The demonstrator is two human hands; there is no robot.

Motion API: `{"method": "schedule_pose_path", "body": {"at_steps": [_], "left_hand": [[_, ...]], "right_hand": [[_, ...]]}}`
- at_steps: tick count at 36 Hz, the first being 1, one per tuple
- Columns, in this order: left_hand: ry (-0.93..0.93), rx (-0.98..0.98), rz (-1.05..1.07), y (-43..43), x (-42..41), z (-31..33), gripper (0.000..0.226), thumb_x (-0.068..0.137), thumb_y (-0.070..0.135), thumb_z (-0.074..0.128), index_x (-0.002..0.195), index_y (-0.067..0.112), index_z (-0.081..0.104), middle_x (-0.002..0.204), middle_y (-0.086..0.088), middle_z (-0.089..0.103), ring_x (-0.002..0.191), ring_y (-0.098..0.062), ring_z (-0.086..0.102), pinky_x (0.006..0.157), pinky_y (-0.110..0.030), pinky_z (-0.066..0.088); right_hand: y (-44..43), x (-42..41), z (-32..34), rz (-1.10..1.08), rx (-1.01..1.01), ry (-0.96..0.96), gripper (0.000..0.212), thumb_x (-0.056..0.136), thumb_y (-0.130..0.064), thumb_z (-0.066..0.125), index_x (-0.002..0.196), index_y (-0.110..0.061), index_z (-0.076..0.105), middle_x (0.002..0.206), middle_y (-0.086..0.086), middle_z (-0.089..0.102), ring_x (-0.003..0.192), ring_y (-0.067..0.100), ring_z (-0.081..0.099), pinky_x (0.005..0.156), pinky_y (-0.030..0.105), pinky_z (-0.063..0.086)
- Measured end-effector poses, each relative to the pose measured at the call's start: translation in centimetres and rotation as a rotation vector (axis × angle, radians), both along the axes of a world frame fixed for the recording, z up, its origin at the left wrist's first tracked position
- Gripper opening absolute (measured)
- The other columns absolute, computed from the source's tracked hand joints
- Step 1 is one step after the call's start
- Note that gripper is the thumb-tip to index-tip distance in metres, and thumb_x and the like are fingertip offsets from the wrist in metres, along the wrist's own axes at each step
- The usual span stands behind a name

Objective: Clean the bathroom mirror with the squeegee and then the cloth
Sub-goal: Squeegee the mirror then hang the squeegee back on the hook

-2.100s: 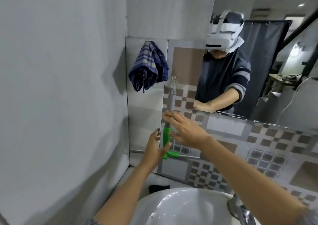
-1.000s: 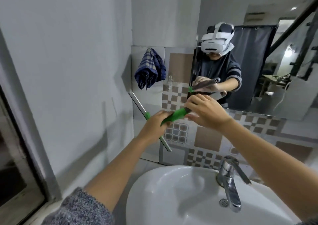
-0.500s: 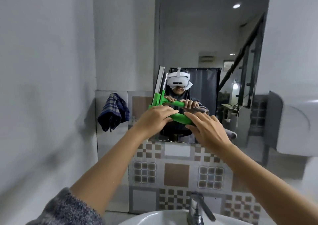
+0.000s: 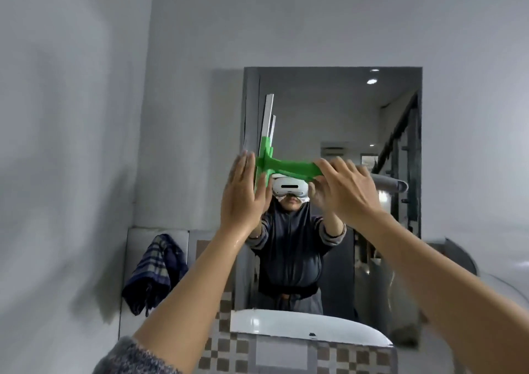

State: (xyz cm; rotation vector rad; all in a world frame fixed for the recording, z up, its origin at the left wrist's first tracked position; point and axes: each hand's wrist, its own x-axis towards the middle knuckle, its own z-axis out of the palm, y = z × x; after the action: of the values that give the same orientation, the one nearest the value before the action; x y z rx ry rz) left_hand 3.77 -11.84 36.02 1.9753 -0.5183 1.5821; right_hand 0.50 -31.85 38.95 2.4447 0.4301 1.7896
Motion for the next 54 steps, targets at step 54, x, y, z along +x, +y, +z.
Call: {"method": "schedule_pose_path", "body": {"at_steps": [54], "left_hand": [[0.169,0.022,0.031,0.4,6.3,-8.1,0.074,0.093,0.029,0.050,0.147,0.010,0.001,0.155,0.000,-0.011,0.142,-0.011,-0.008,0.111,-0.015,0.013]], "right_hand": [[3.5,1.3,10.2,-0.025,0.005,0.052,0.033,0.095,-0.021,0.034,0.125,-0.026,0.047,0.114,0.011,0.056,0.110,0.029,0.046,0.091,0.041,0.029]]}}
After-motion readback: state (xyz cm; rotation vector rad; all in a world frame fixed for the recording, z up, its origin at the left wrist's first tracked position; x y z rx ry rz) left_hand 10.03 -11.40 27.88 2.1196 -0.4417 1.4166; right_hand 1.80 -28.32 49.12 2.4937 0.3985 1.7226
